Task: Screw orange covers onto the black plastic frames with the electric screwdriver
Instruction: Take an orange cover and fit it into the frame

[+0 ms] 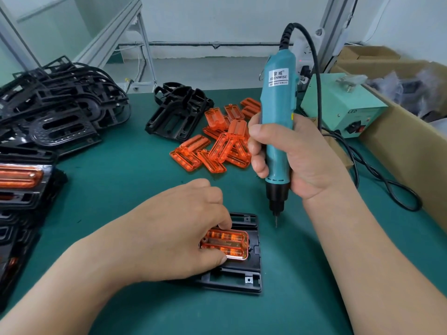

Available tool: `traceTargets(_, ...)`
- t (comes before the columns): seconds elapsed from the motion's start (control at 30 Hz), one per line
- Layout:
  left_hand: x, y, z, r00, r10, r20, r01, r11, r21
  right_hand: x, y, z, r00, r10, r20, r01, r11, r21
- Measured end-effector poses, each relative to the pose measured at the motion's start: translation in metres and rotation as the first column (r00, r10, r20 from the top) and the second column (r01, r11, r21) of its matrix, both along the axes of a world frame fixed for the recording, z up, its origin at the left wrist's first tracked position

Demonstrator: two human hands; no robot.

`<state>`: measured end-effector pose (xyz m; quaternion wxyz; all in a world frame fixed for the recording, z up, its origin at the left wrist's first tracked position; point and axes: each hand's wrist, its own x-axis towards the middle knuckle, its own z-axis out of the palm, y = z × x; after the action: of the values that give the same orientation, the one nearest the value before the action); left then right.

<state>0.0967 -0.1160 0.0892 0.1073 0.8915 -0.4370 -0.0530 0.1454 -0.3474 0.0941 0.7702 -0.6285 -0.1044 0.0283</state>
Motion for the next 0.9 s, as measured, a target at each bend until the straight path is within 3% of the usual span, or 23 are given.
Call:
traceTargets(0.33,-0.002,-0.003,0.000,1.000,0.000,0.001,0.000,1.000,-0.008,-0.002,0.000,0.003,1.000,-0.007,0.005,0.007,1.000,0.000)
traceTargets(0.47,-0.002,-0.002,-0.002,0.999,0.026,0.025,-0.023,0.992,-0.124,-0.002,0.000,0.003,1.000,-0.012,0.004,0.012,1.000,0.003)
traceTargets(0.57,0.001,-0.001,-0.007,0.996,0.038,-0.079,-0.058,0.961,-0.272,-0.002,0.000,0.004,1.000,-0.020,-0.002,0.020,1.000,0.007)
traceTargets(0.67,0.007,0.000,-0.009,0.960,0.047,-0.276,-0.179,0.861,-0.477,-0.003,-0.001,0.005,1.000,-0.028,0.002,0.028,1.000,-0.005)
traceTargets(0.77,0.012,0.000,-0.009,0.857,0.026,-0.515,-0.393,0.679,-0.620,-0.005,-0.003,0.007,1.000,0.000,0.001,0.000,1.000,-0.016)
traceTargets(0.9,0.018,0.000,-0.010,0.796,-0.005,-0.605,-0.528,0.484,-0.698,-0.007,-0.003,0.009,0.998,0.055,0.023,-0.053,0.995,-0.088)
